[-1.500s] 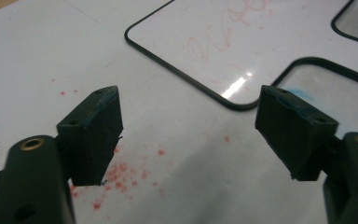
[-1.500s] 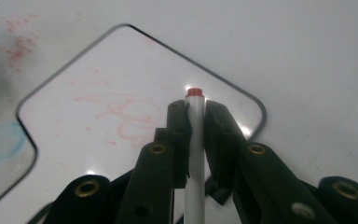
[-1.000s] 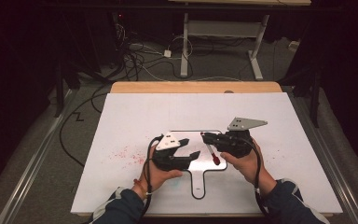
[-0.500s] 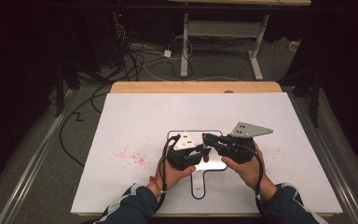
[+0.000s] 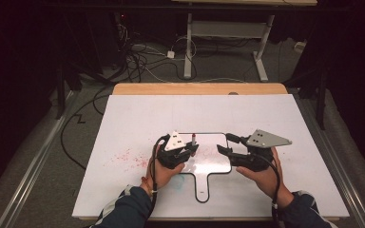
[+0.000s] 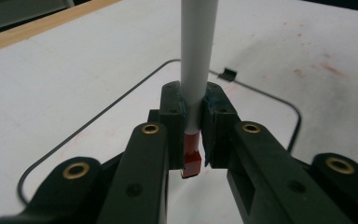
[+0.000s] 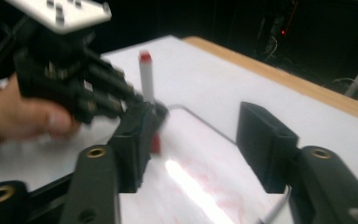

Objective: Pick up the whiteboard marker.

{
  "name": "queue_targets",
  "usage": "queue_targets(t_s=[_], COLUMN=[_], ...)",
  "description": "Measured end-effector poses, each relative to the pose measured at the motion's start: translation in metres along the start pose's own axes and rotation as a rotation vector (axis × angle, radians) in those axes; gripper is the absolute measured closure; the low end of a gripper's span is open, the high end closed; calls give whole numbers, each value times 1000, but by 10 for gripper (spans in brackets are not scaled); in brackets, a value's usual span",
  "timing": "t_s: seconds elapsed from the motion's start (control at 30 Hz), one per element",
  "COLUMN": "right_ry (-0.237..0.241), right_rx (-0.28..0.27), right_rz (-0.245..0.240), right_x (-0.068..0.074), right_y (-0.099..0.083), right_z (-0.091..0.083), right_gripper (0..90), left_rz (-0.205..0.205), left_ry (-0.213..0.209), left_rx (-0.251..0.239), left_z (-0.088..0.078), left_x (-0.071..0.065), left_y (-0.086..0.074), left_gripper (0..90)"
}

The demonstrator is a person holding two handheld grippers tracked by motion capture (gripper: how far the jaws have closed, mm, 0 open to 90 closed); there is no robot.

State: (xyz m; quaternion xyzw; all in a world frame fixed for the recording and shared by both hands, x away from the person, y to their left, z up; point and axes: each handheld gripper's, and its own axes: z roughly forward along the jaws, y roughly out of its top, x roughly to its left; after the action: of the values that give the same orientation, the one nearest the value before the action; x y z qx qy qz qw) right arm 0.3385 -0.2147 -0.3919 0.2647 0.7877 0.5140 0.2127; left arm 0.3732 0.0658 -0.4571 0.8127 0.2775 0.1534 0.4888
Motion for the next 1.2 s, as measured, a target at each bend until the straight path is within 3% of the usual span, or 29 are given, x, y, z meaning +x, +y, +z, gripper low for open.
queue_targets(t_s=[0.1, 0.13, 0.33, 0.43, 0.7, 0.83, 1.2], right_ry=[-79, -85, -122, -128, -213, -214, -206], right_rx=[42, 50, 107, 115, 160, 169, 207], right_rz=[-107, -124, -155, -140, -134, -136, -148], right_x=[-3, -4, -8, -10, -19, -19, -18], right_y=[-17, -23, -54, -62, -75, -76, -76], right_z=[-12, -15, -36, -45, -52, -50, -42], right_gripper=[408, 395, 365, 352, 318, 315, 293], left_rz=[-13, -6, -8, -5, 4, 27, 38], left_ry=[10, 25, 40, 43, 38, 44, 62], left_rx=[-2, 3, 10, 21, 20, 30, 67], left_z=[-1, 0, 1, 2, 1, 0, -8], left_x=[6, 9, 15, 15, 17, 17, 20], left_y=[-5, -8, -12, -13, -15, -15, -16], left_gripper=[786, 786, 786, 786, 786, 787, 787])
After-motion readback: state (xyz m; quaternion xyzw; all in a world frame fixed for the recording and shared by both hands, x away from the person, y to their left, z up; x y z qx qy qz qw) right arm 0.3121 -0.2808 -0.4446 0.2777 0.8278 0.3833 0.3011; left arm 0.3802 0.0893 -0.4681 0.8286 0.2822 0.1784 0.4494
